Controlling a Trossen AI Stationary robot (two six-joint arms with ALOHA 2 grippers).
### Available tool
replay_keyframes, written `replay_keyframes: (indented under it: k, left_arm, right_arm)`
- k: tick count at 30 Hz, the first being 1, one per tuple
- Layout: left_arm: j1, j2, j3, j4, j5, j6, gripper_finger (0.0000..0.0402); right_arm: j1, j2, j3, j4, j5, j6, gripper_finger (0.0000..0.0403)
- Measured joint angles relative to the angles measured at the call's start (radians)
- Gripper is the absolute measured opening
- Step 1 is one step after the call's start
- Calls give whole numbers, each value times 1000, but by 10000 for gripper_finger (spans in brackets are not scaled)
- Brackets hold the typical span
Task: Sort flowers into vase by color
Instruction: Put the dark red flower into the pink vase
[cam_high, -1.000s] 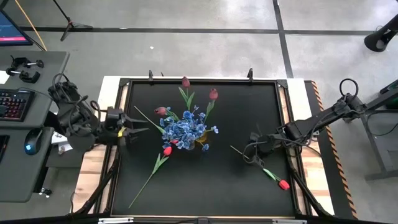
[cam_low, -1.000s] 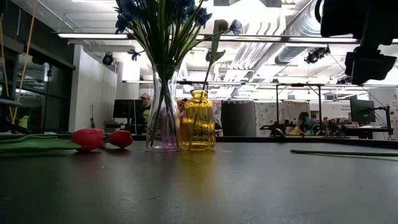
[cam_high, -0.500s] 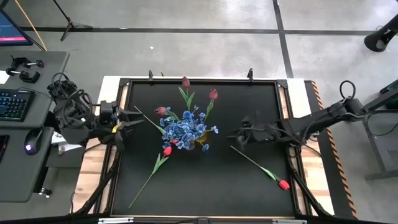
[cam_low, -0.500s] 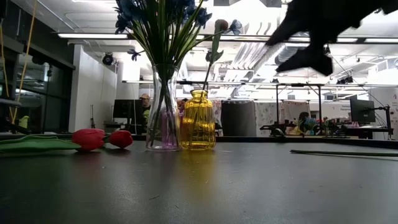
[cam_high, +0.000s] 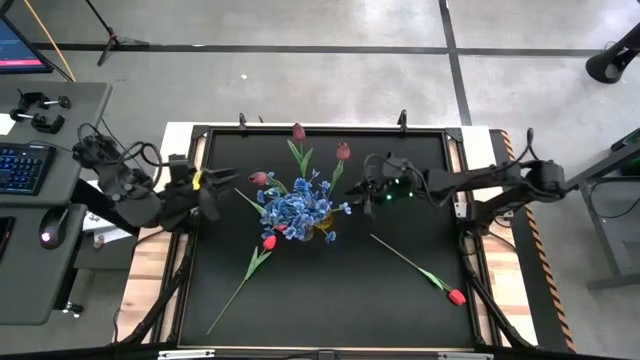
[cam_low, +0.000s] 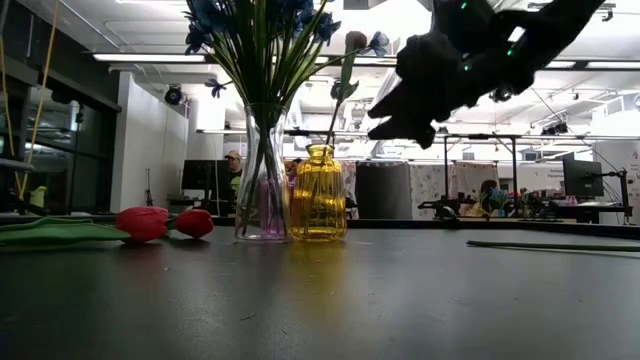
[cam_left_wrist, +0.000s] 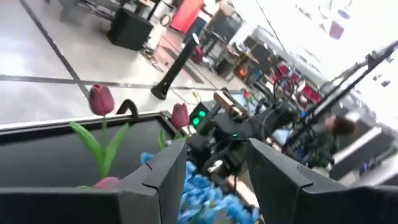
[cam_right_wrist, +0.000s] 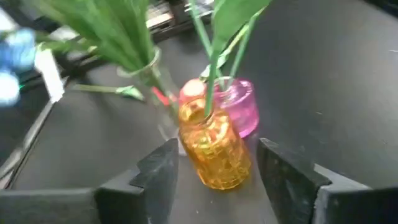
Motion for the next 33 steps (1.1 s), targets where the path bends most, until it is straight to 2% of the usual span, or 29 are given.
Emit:
replay_keyframes:
  k: [6,9,17,22,33]
  left_arm:
    - [60,102,0,182,1,25,157]
    - [81,149,0,257,1,40,157]
    - [127,193,0,301,13,52,157]
    - [133,192,0,312,18,52,157]
    - [133,191,0,310,18,79,157]
  right_arm:
    - [-94,52,0,167,-242,-77,186]
    - [-113,77,0,228,-304,-77,186]
    - [-110,218,0,438,-305,-3,185]
    - [-110,262,0,535,-303,40,185]
    - [-85,262,0,556,-228,53,170]
